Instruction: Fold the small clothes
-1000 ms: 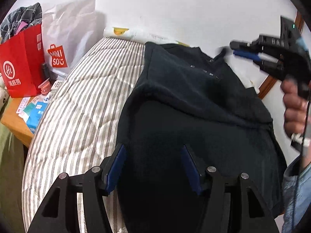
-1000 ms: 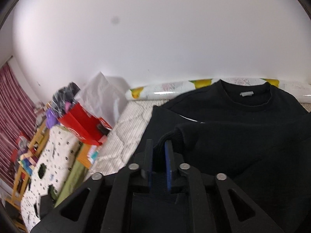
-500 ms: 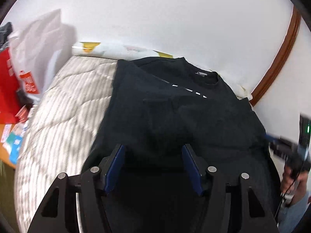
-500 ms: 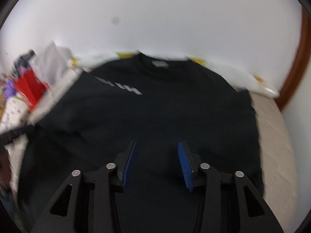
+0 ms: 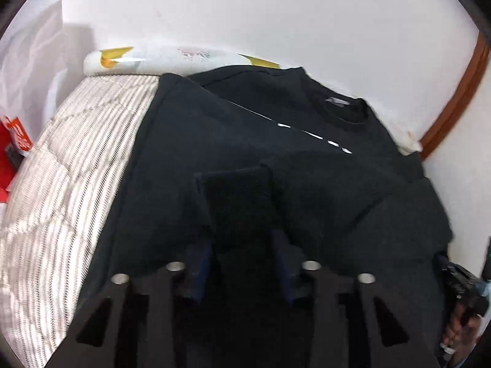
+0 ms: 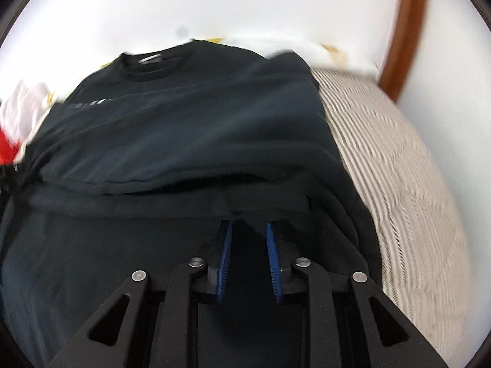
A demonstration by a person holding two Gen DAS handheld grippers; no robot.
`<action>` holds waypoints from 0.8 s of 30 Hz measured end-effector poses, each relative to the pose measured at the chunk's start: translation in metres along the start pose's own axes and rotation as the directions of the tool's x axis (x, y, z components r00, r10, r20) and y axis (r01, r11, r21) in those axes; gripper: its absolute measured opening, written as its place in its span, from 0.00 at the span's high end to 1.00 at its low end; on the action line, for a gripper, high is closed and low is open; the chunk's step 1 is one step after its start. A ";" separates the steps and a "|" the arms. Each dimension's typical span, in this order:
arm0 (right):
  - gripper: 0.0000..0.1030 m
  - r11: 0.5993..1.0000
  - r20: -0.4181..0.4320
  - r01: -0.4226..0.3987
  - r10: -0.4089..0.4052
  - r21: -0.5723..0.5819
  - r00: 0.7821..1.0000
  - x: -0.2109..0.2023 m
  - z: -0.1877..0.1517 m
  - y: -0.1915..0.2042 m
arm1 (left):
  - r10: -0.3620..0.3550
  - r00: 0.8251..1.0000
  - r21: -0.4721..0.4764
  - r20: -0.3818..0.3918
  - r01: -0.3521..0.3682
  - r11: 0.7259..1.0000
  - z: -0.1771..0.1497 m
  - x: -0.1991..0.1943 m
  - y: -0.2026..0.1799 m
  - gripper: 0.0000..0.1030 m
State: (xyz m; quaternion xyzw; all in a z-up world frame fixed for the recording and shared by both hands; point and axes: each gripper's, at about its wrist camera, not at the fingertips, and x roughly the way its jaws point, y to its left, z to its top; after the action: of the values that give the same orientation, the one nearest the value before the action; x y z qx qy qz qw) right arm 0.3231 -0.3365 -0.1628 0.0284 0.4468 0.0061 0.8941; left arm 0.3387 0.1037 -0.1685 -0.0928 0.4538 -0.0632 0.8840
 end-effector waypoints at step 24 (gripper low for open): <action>0.98 0.995 0.032 -0.036 0.033 0.097 0.999 -0.015 0.017 -0.028 | -0.014 0.995 -0.050 0.102 0.020 0.999 0.020 -0.037 0.032 0.91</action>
State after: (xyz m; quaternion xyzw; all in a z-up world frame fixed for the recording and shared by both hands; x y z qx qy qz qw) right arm 0.3271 -0.3661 -0.1422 0.0796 0.4326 -0.0007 0.8981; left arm 0.3338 0.1442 -0.1350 -0.1223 0.4087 -0.0543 0.9028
